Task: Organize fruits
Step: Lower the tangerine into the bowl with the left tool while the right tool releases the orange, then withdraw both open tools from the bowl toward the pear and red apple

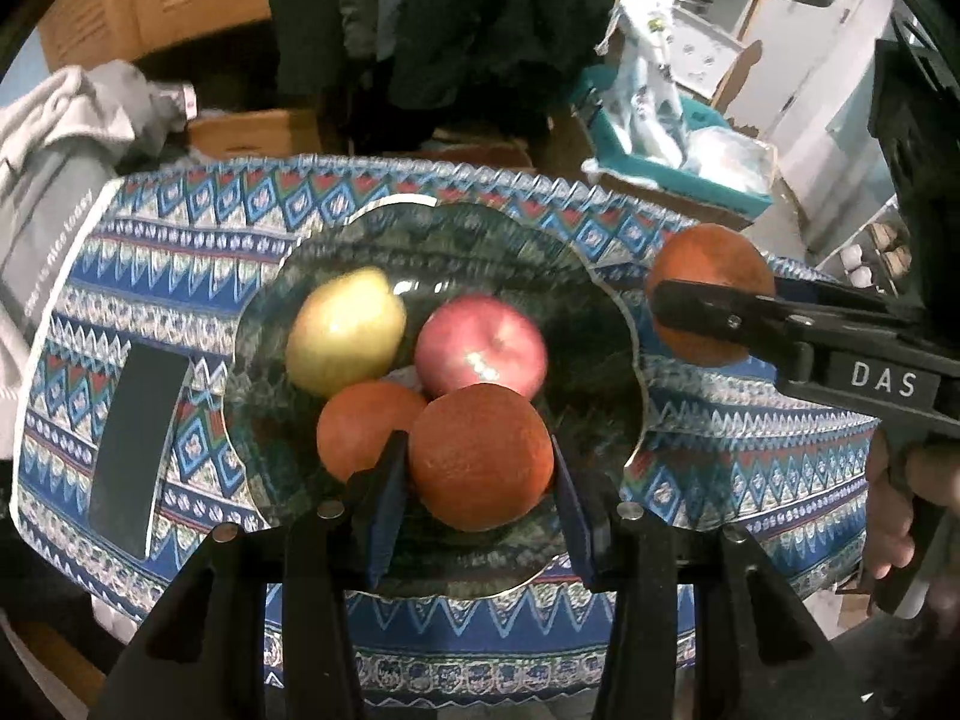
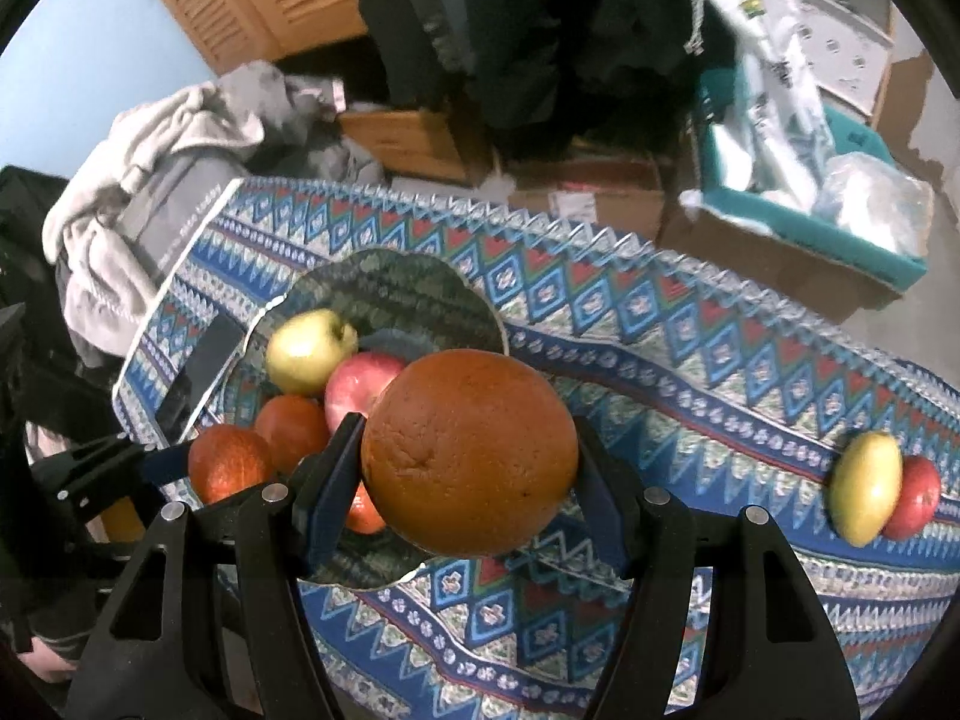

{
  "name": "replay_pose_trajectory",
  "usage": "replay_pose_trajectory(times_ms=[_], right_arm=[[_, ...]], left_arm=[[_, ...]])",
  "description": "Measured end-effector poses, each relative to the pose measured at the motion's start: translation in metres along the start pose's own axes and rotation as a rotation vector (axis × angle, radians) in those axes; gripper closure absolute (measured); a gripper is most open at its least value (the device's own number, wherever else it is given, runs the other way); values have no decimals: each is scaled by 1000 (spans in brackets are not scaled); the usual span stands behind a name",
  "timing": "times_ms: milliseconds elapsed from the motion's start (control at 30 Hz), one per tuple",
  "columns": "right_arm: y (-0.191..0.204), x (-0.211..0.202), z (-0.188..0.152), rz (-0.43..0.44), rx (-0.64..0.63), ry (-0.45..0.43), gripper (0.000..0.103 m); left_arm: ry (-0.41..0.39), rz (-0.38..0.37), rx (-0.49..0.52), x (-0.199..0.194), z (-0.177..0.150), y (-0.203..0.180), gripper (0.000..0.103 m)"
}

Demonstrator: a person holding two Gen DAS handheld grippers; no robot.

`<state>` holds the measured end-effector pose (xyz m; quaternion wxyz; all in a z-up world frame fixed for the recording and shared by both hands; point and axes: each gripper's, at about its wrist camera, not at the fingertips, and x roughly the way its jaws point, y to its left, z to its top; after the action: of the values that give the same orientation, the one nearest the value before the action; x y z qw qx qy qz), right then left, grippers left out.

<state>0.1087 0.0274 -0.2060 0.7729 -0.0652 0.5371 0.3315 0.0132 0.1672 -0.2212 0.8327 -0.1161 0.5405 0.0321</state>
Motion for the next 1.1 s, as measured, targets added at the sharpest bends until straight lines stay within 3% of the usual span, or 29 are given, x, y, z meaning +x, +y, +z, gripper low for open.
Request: replay_pose_trajectory(times_ms=[433,633,767,1100], right_arm=[[16,38,-9,1,-55,85,36],[23,48,-15,-7,-81,118,35],[22,41,-12,11,-63,87,36],[17,16,-4,-9,-39,35,36]], left_arm=[[82,33,-16,25,-13,13,56],[80,47,-14,26,-14,13,56],[84,48,-22,25,-13,16,55],[59,54,-34,14,-10,16,41]])
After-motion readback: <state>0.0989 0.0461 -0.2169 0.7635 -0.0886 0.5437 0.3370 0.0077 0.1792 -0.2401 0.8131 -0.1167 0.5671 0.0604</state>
